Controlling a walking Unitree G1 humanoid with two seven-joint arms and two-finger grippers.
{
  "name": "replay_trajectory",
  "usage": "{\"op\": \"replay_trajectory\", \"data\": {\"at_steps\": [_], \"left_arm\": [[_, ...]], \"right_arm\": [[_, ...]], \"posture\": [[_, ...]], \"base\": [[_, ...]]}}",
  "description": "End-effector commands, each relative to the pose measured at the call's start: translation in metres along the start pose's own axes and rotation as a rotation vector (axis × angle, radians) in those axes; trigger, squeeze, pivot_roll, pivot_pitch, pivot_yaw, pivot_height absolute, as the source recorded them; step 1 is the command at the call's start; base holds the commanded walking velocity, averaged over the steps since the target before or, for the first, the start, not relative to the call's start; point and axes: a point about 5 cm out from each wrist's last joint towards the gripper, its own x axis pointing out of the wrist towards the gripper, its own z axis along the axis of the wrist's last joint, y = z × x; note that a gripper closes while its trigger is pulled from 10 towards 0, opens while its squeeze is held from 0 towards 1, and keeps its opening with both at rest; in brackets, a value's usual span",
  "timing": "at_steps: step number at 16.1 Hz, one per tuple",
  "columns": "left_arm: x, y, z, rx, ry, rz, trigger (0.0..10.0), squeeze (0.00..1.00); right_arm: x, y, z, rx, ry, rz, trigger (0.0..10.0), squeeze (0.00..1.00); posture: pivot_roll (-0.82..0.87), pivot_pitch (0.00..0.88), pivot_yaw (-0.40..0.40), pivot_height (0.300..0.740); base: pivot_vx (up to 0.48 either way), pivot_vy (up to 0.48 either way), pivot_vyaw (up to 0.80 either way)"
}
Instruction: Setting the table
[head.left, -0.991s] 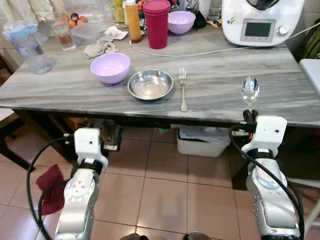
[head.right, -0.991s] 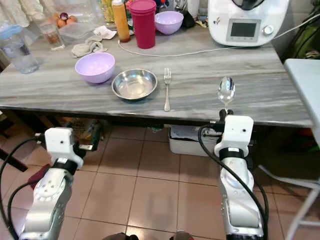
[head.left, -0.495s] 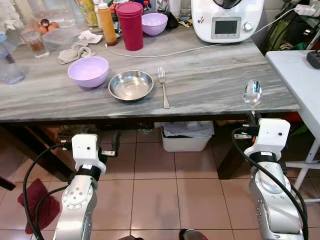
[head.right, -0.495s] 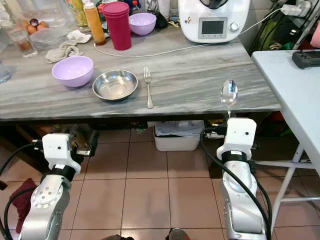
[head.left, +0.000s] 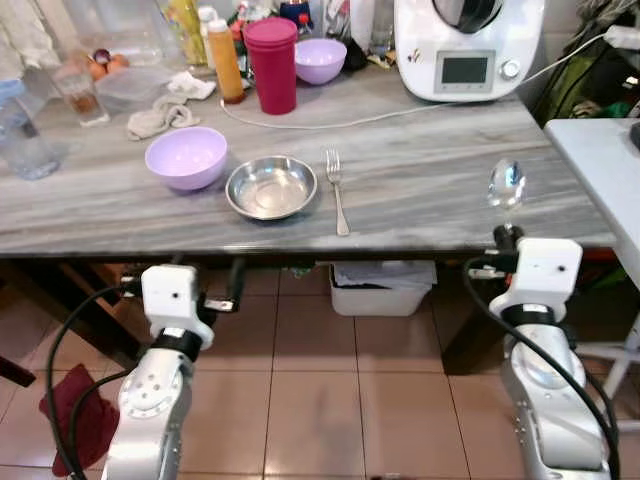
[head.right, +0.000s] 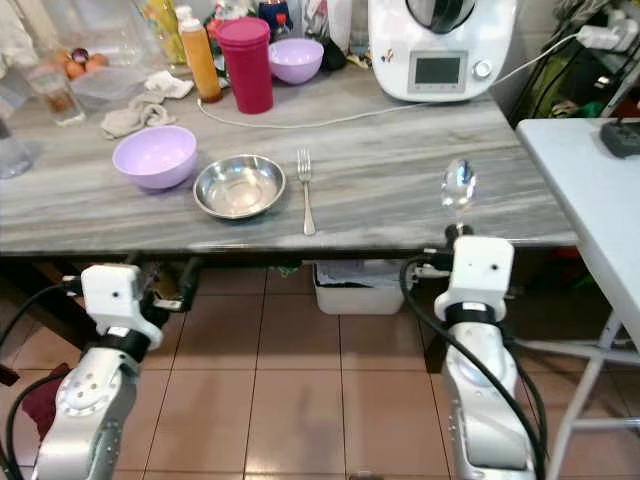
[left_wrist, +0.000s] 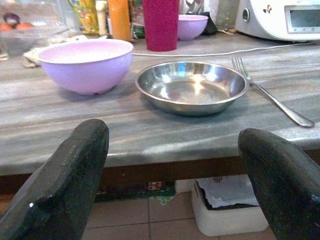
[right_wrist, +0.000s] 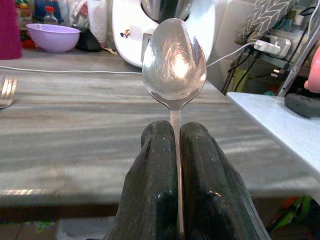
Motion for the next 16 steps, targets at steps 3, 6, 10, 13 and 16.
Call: {"op": "replay_trajectory", "data": {"at_steps": [3, 6, 10, 13, 16], "left_arm": [[-0.002, 0.002, 0.001, 0.0, 0.007, -0.011, 10.0, 0.0], [-0.002, 0.003, 0.001, 0.007, 0.009, -0.014, 10.0, 0.0], [-0.002, 0.008, 0.003, 0.051, -0.005, 0.026, 10.0, 0.0], [-0.005, 0.015, 0.002, 0.09, 0.002, 0.029, 10.0, 0.0], [-0.011, 0.018, 0.002, 0.13, 0.011, -0.071, 10.0, 0.0]], "right_arm": [[-0.001, 0.005, 0.004, 0.002, -0.013, 0.016, 10.0, 0.0], [0.0, 0.004, 0.004, 0.002, -0.015, 0.02, 10.0, 0.0], [0.0, 0.01, 0.007, -0.004, -0.033, 0.055, 10.0, 0.0], [0.0, 0.014, 0.007, 0.009, -0.033, 0.076, 10.0, 0.0], [0.001, 0.023, 0.007, 0.033, -0.026, 0.113, 10.0, 0.0]], "posture": [[-0.17, 0.136, 0.066, 0.74], [-0.17, 0.135, 0.067, 0.74], [-0.17, 0.136, 0.069, 0.74], [-0.16, 0.143, 0.067, 0.74], [-0.16, 0.148, 0.068, 0.74]], "base": [[0.469, 0.0, 0.0], [0.467, 0.0, 0.0], [0.106, 0.0, 0.0], [0.0, 0.0, 0.0], [0.0, 0.0, 0.0]]}}
